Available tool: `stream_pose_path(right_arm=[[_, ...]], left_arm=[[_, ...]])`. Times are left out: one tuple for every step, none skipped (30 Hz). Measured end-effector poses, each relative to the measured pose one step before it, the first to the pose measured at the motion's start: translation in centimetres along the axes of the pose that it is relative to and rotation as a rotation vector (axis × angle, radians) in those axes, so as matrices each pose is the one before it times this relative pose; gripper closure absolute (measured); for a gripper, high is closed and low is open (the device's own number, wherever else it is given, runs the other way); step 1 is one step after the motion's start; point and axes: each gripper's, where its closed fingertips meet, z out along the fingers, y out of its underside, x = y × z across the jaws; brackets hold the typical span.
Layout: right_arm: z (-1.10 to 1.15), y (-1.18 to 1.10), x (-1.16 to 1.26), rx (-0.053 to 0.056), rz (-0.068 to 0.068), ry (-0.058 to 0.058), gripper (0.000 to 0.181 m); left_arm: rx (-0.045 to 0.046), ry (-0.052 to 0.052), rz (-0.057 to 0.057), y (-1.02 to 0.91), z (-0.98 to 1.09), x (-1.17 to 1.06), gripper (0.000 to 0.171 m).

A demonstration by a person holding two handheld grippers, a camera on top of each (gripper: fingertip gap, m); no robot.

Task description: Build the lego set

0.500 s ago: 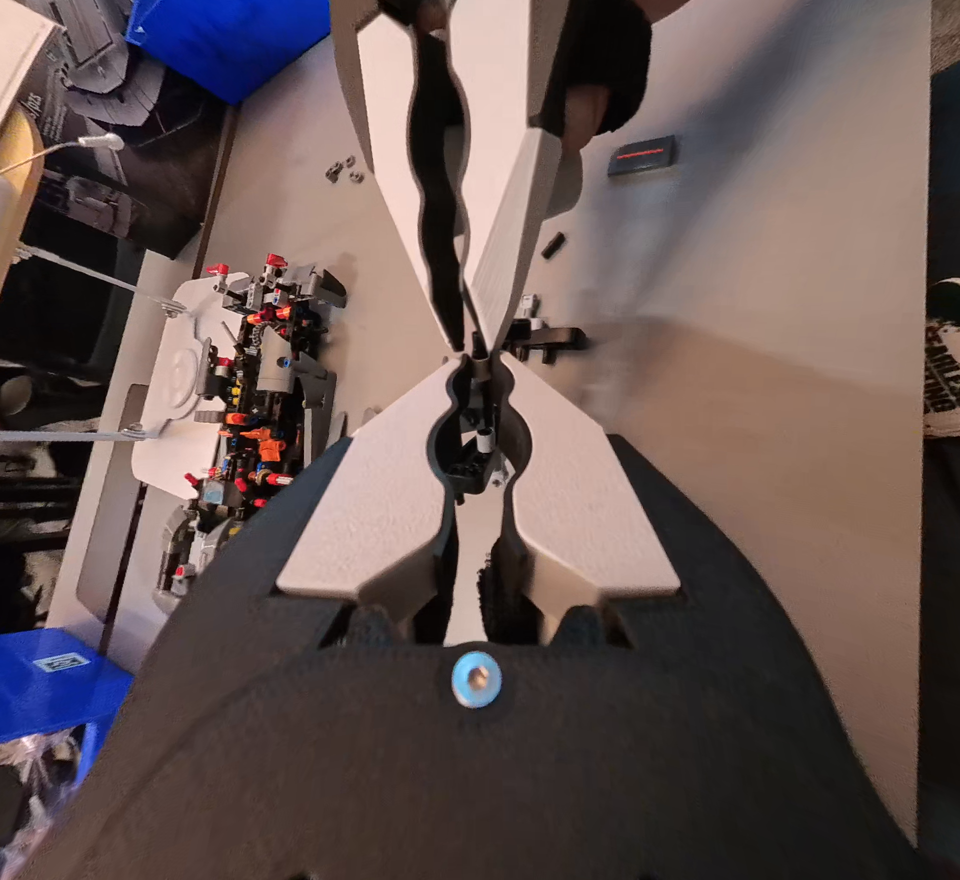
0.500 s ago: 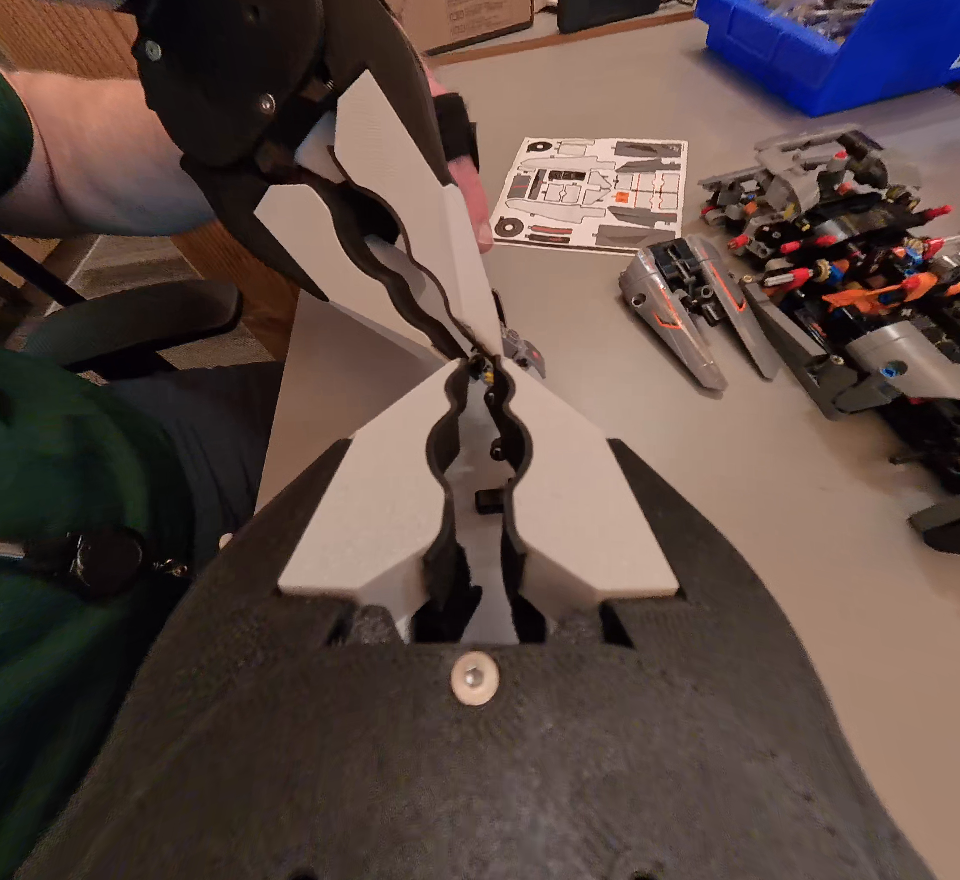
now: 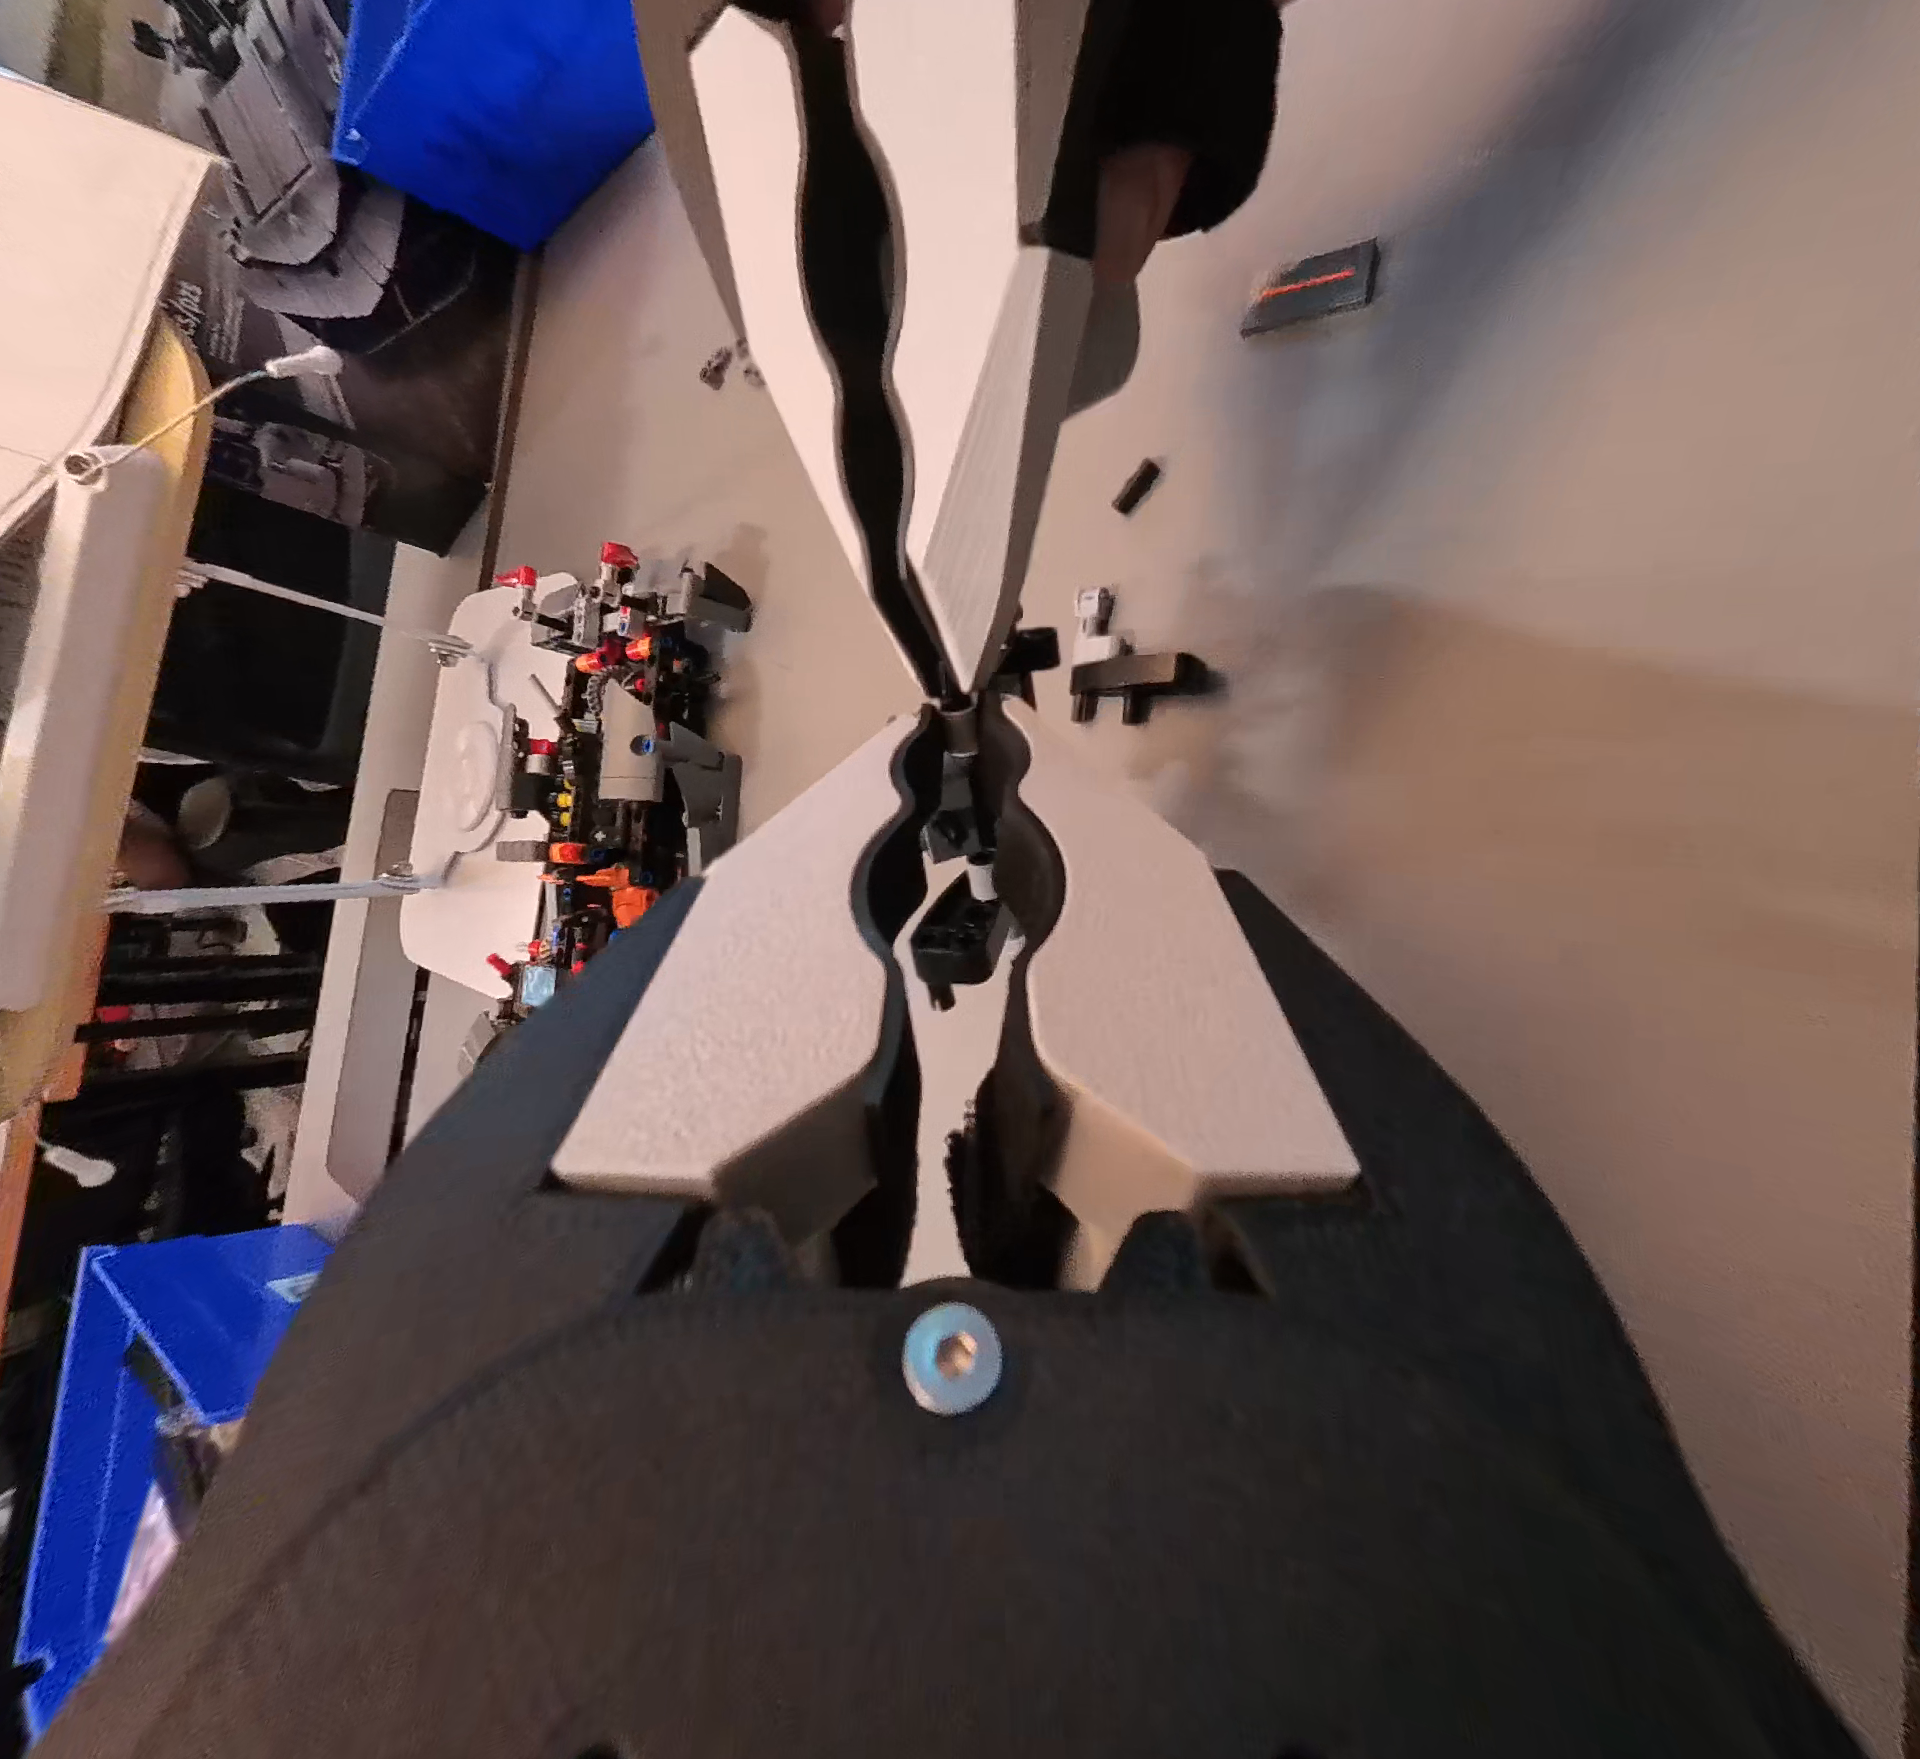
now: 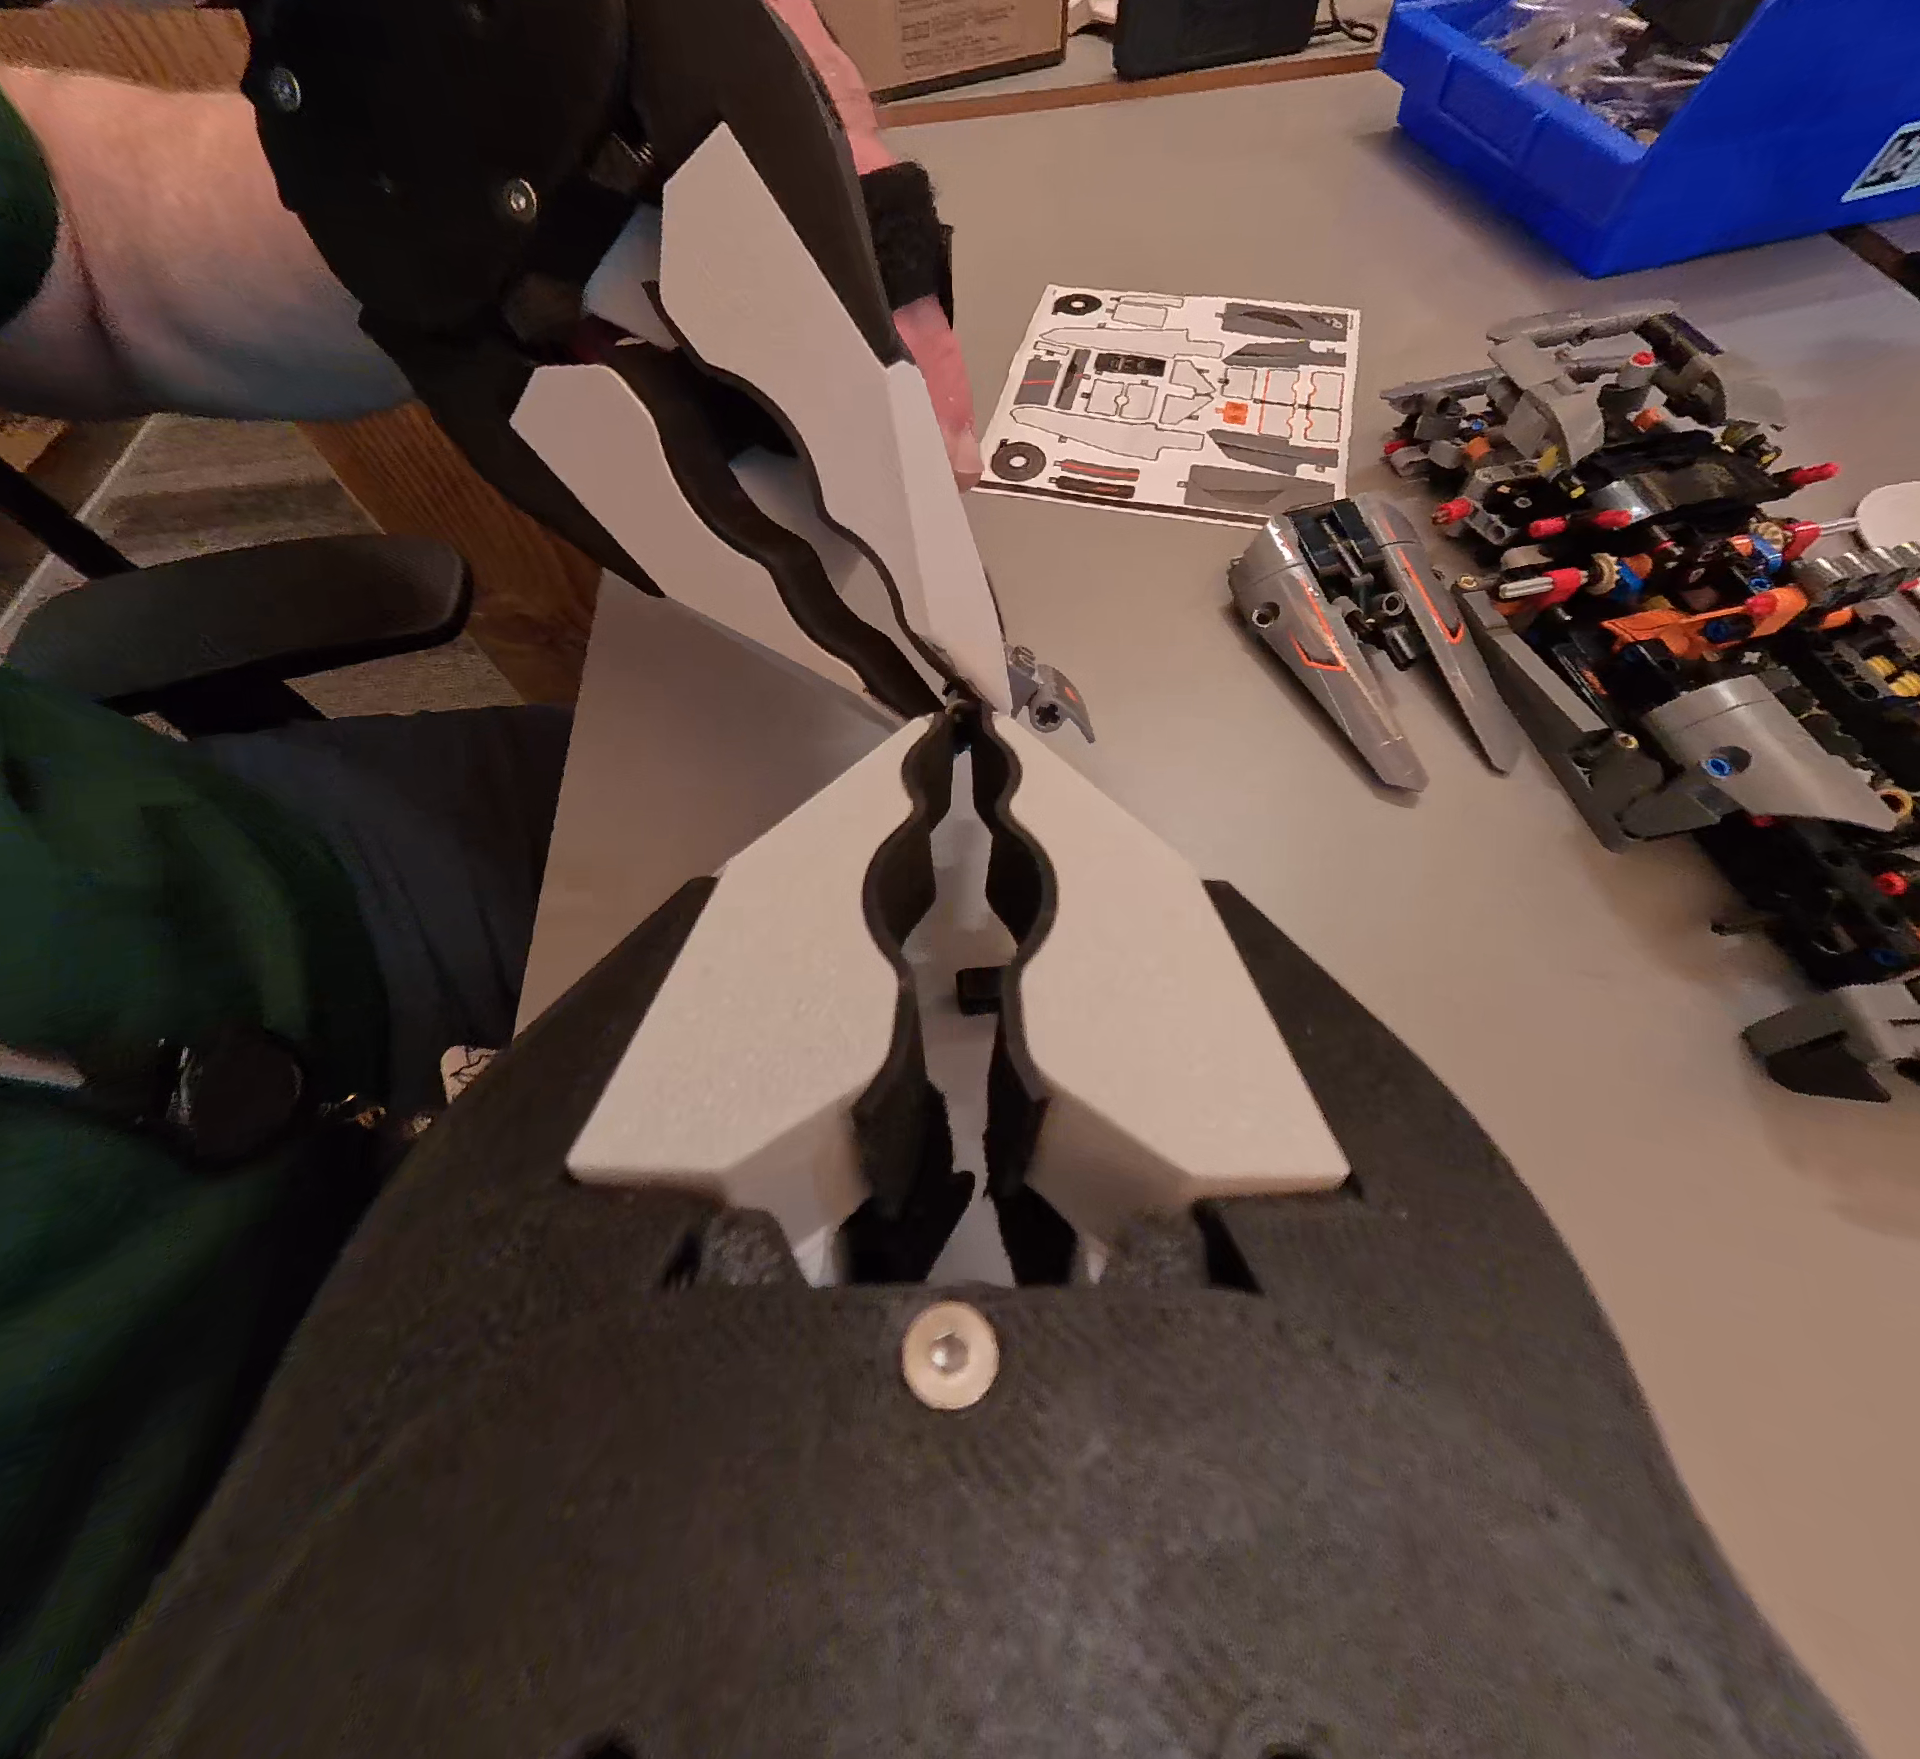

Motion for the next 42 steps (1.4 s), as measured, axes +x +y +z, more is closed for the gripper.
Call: stream_pose_path(right_arm=[[-0.106,-0.020,-0.070,0.0052,0.0073,-0.0128,0.180],[-0.231,-0.028,0.041,0.0110,0.0150,-0.0093,0.180],[-0.786,-0.303,0.204,0.0255,0.0153,-0.0045,0.180],[-1.381,-0.656,0.582,0.0433,0.0207,0.0094,0.180],[-1.314,-0.512,0.639,0.0334,0.0202,0.0082,0.180],[-0.645,0.295,0.469,-0.0153,0.0024,0.0099,0.180],[-0.133,0.612,0.301,-0.0311,-0.0042,0.0144,0.180],[0.006,0.430,-0.113,-0.0168,-0.0001,-0.0046,0.180],[0.037,0.718,-0.181,-0.0351,-0.0153,-0.0038,0.179],[0.055,1.058,0.269,-0.0569,-0.0418,0.0338,0.180],[0.185,1.165,0.259,-0.0628,-0.0448,0.0390,0.180],[0.365,1.092,-0.331,-0.0576,-0.0204,-0.0026,0.180],[0.395,0.856,-0.482,-0.0384,-0.0170,-0.0105,0.179],[0.387,0.770,-0.212,-0.0312,-0.0290,0.0133,0.179],[0.372,0.723,-0.211,-0.0301,-0.0208,0.0102,0.179],[0.342,0.523,-0.169,-0.0213,-0.0041,0.0059,0.179],[0.329,0.462,-0.055,-0.0199,-0.0080,0.0112,0.179],[0.383,0.571,-0.113,-0.0281,-0.0181,0.0084,0.179],[0.421,0.634,-0.182,-0.0336,-0.0174,0.0043,0.179],[0.393,0.495,-0.224,-0.0251,-0.0132,0.0003,0.179],[0.303,0.295,-0.329,-0.0133,-0.0076,-0.0079,0.178],[0.229,0.249,-0.297,-0.0113,-0.0003,-0.0103,0.173],[0.123,0.219,-0.170,-0.0125,0.0074,-0.0076,0.168],[-0.064,-0.005,-0.109,0.0005,0.0120,-0.0091,0.162],[-0.188,-0.165,-0.055,0.0067,0.0138,-0.0101,0.157],[-0.257,-0.172,0.074,0.0053,0.0101,-0.0022,0.157],[-0.262,-0.216,0.255,0.0053,0.0046,0.0088,0.156],[-0.188,-0.408,0.133,0.0126,0.0045,0.0011,0.152],[-0.024,-0.569,-0.056,0.0163,0.0079,-0.0126,0.146],[0.156,-0.496,0.029,0.0055,0.0057,-0.0070,0.143],[0.307,-0.322,0.228,-0.0079,-0.0035,0.0056,0.139],[0.399,-0.284,0.297,-0.0093,-0.0057,0.0078,0.133],[0.479,-0.232,0.195,-0.0092,0.0004,-0.0050,0.130],[0.509,-0.118,0.169,-0.0120,0.0034,-0.0106,0.128],[0.478,-0.001,0.252,-0.0165,0.0016,-0.0027,0.125],[0.401,0.106,0.319,-0.0209,-0.0052,0.0048,0.125],[0.362,0.137,0.220,-0.0218,-0.0094,0.0018,0.124],[0.321,0.089,0.001,-0.0162,-0.0006,-0.0131,0.124],[0.264,0.005,-0.231,-0.0103,0.0102,-0.0288,0.126],[0.181,-0.067,-0.259,-0.0028,0.0087,-0.0248,0.130],[0.086,-0.098,-0.089,0.0030,0.0024,-0.0076,0.133],[0.015,-0.045,0.001,0.0017,0.0019,-0.0006,0.138]], left_arm=[[-0.00261,0.0053,0.0105,-0.088,-0.072,0.098,0.167],[0.00149,0.0008,-0.0031,0.028,-0.049,-0.034,0.167],[-0.02915,0.0029,-0.0045,0.725,0.085,-0.025,0.167],[-0.07856,-0.0192,0.0177,1.903,0.174,-0.306,0.166],[0.02319,0.0012,-0.0441,0.586,-0.221,-0.195,0.167],[0.06419,0.0346,-0.0540,-0.821,-0.653,0.162,0.167],[-0.03813,-0.0181,0.0522,-0.247,-0.290,-0.103,0.167],[-0.00708,-0.0301,0.0368,-0.694,-0.205,-0.313,0.167],[0.01983,0.0001,-0.0238,-0.560,0.000,-0.141,0.167],[-0.02458,0.0087,0.0017,0.522,0.332,0.156,0.167],[-0.03741,-0.0066,0.0281,0.886,0.454,0.189,0.167],[-0.00390,-0.0081,0.0046,0.370,0.372,0.258,0.166],[0.01024,-0.0016,-0.0209,0.047,0.307,0.351,0.166],[-0.01074,-0.0147,0.0032,0.313,0.332,0.315,0.166],[-0.02800,-0.0296,0.0263,0.526,0.361,0.252,0.166],[-0.01039,-0.0300,0.0175,0.281,0.295,0.303,0.166],[0.00031,-0.0147,0.0074,0.139,0.228,0.522,0.166],[-0.00187,-0.0317,0.0127,0.104,0.069,0.234,0.166],[-0.00240,-0.0333,0.0184,0.014,-0.110,0.076,0.166],[-0.00133,-0.0173,0.0150,-0.024,-0.123,0.265,0.166],[0.00258,-0.0145,0.0122,-0.093,-0.151,0.343,0.166],[-0.00315,-0.0158,0.0093,-0.033,-0.134,0.341,0.166],[0.00014,-0.0077,0.0161,-0.044,-0.114,0.484,0.165],[-0.00014,-0.0072,0.0156,-0.007,-0.103,0.400,0.164],[0.00035,-0.0008,0.0034,0.022,-0.079,0.366,0.164],[-0.00079,0.0050,-0.0069,0.072,-0.028,0.356,0.163],[-0.00508,0.0076,-0.0046,0.107,-0.010,0.382,0.162],[-0.00586,-0.0013,-0.0011,0.092,-0.001,0.274,0.162],[0.00229,-0.0046,-0.0088,-0.043,-0.025,0.204,0.161],[0.00469,0.0128,-0.0085,-0.059,-0.037,0.379,0.160],[0.00446,-0.0045,-0.0071,-0.064,-0.058,0.084,0.159],[0.01144,-0.0029,-0.0057,-0.140,-0.127,0.009,0.154],[0.01363,0.0174,-0.0113,-0.199,-0.173,0.175,0.149],[0.00833,0.0261,-0.0157,-0.115,-0.202,0.239,0.145],[0.00933,0.0040,-0.0059,-0.138,-0.297,-0.032,0.145],[0.01588,0.0081,0.0053,-0.211,-0.364,0.071,0.146],[0.00699,0.0037,-0.0116,-0.048,-0.322,-0.143,0.144],[0.00738,0.0021,-0.0264,0.060,-0.289,-0.413,0.141],[-0.00019,0.0137,-0.0238,0.263,-0.173,-0.441,0.139],[-0.01035,0.0094,-0.0185,0.438,-0.042,-0.636,0.135],[-0.00868,0.0111,-0.0174,0.457,0.058,-0.669,0.130],[-0.01388,0.0624,-0.0243,0.561,0.220,0.027,0.128]])
